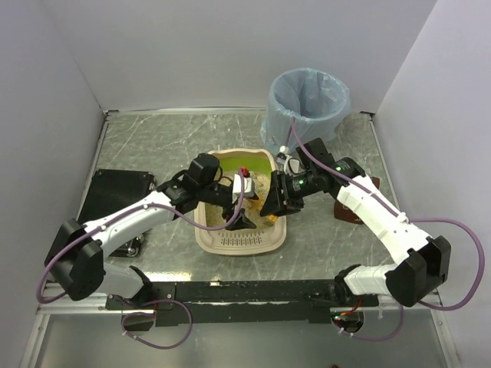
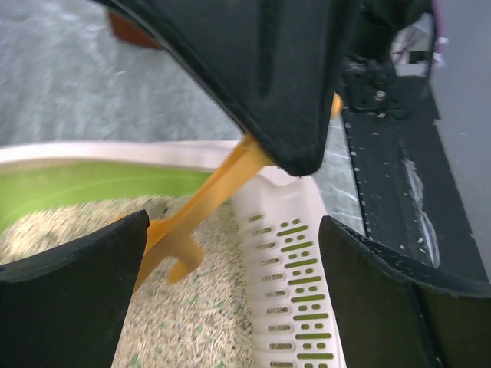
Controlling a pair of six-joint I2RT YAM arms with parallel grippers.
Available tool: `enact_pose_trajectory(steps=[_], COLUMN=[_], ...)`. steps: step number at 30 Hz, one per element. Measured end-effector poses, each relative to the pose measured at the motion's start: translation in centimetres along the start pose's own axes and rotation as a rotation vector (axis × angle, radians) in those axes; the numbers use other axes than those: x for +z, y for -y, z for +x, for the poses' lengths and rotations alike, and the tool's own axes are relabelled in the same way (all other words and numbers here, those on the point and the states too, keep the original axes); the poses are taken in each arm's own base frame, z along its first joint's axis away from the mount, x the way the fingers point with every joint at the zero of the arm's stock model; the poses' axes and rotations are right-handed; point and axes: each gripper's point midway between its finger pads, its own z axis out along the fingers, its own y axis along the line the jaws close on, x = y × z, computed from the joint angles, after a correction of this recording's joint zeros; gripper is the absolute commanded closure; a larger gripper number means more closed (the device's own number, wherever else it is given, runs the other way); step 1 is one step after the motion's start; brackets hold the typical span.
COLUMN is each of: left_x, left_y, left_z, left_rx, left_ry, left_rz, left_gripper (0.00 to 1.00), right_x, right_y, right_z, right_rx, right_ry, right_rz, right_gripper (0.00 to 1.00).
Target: Clean the litter box
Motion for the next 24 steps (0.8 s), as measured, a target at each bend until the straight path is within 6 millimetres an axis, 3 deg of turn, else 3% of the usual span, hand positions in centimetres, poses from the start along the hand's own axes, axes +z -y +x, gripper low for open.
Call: enact_pose_trajectory(steps=[3,9,14,15,16,18,19,21,22,24], left_x=[0.7,2.8,3.3,3.3,3.3,3.5,3.5,3.6,3.6,3.6], left_y=[0.4,0.2,0.8,1.2,1.8,1.8,1.8,1.7,1.6,1.3], left_z=[0.2,0.6,0.7,0.7,0.9,0.8,0.9,0.9,0.8,0.8], left_rx=[0.011,-0.017,-0.026,-0.025,-0.038,-0.030,-0.030,-0.035,-0.038,-0.045], left_ry=[0.005,-0.026,-0.027,-0.027,-0.031,-0.031,-0.031,-0.034,-0.034,-0.034], left_rz=[0.059,0.144,0.214,0.233,0.254,0.253,0.253,0.255,0.254,0.254], left_gripper=[0.01,0.46,0.92,0.97,0.99,0.99,0.99,0.99,0.99,0.99], right_x=[-0.4,-0.5,-0.6,-0.7,-0.9,-1.0,-1.0,-1.2,-1.3,-1.8], right_y=[0.0,-0.9,-0.8,-0.6,-0.4,-0.1,-0.1,0.0,0.1,0.0], right_z=[0.0,0.3,0.0,-0.3,-0.9,-1.0,-1.1,-1.1,-1.1,-0.8], right_rx=[0.013,0.015,0.015,0.020,0.022,0.030,0.023,-0.007,-0.035,-0.114], right_ry=[0.002,-0.021,-0.013,0.000,0.023,0.036,0.044,0.066,0.082,0.131], right_rz=[-0.027,-0.095,-0.110,-0.109,-0.111,-0.113,-0.112,-0.100,-0.098,-0.111], right_gripper=[0.83,0.82,0.79,0.74,0.61,0.45,0.30,0.20,0.01,0.00])
